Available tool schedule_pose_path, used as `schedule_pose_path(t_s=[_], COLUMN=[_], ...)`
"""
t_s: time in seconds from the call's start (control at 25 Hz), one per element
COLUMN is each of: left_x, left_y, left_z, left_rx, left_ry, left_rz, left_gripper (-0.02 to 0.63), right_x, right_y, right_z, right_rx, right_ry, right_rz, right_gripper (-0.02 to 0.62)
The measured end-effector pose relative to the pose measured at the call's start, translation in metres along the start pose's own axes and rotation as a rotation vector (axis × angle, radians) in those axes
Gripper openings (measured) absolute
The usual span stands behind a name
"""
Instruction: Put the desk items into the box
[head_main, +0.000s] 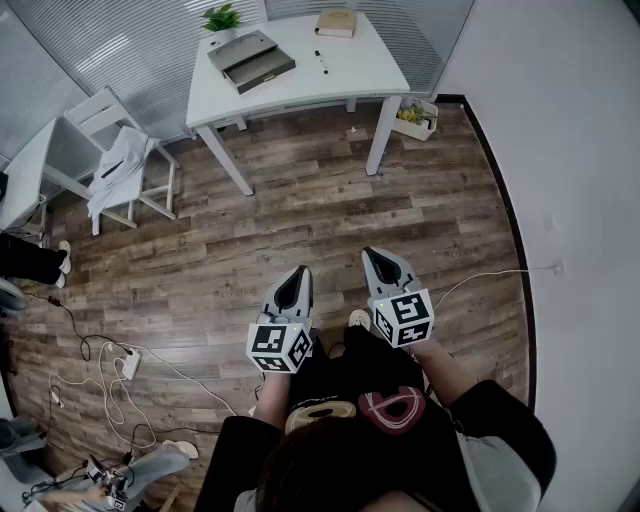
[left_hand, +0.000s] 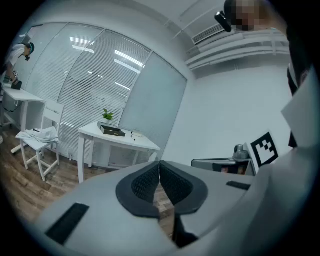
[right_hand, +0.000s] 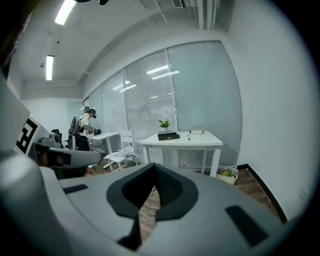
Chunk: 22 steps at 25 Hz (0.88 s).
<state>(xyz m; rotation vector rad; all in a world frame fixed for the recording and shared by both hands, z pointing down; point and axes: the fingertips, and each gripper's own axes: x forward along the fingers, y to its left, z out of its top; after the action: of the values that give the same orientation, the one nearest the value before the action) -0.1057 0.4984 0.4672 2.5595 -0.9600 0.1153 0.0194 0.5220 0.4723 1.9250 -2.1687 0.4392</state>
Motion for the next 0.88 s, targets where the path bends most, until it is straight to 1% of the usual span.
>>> schedule_pose_path(t_s=[0.2, 0.32, 0.48, 0.68, 0.72, 0.88], left_x=[-0.015, -0.023, -0.032, -0.042, -0.044, -0.050], left_y=[0.021, 0.039, 0.058, 0.071, 0.075, 0.088], left_z=[0.015, 0.022, 0.028, 0.028, 0.029, 0.037], left_rx=[0.032, 0.031, 0.034, 0.060, 0.054, -0.017], left_ry=[-0.021, -0.028, -0.036, -0.019, -0.022, -0.057], left_rz=[-0.001, 0.011, 0.024, -0.017, -0.020, -0.035], left_gripper=[0.020, 0.020, 0.020, 0.020, 0.020, 0.020], right_x=[0.010, 0.017, 0.021, 0.023, 0.024, 0.026], right_y=[0.021, 0.038, 0.055, 0.068, 0.072, 0.082], right_z=[0.005, 0.014, 0.023, 0.019, 0.017, 0.010], right_rx=[-0.001, -0.002, 0.031, 0.064, 0.064, 0.018], right_ry=[-0.005, -0.034, -0.080, -0.098, -0.096, -0.068], right_rz=[-0.017, -0.014, -0.014, -0.054, -0.060, -0.078], right_gripper=[0.009, 0.009, 0.009, 0.009, 0.011, 0.011])
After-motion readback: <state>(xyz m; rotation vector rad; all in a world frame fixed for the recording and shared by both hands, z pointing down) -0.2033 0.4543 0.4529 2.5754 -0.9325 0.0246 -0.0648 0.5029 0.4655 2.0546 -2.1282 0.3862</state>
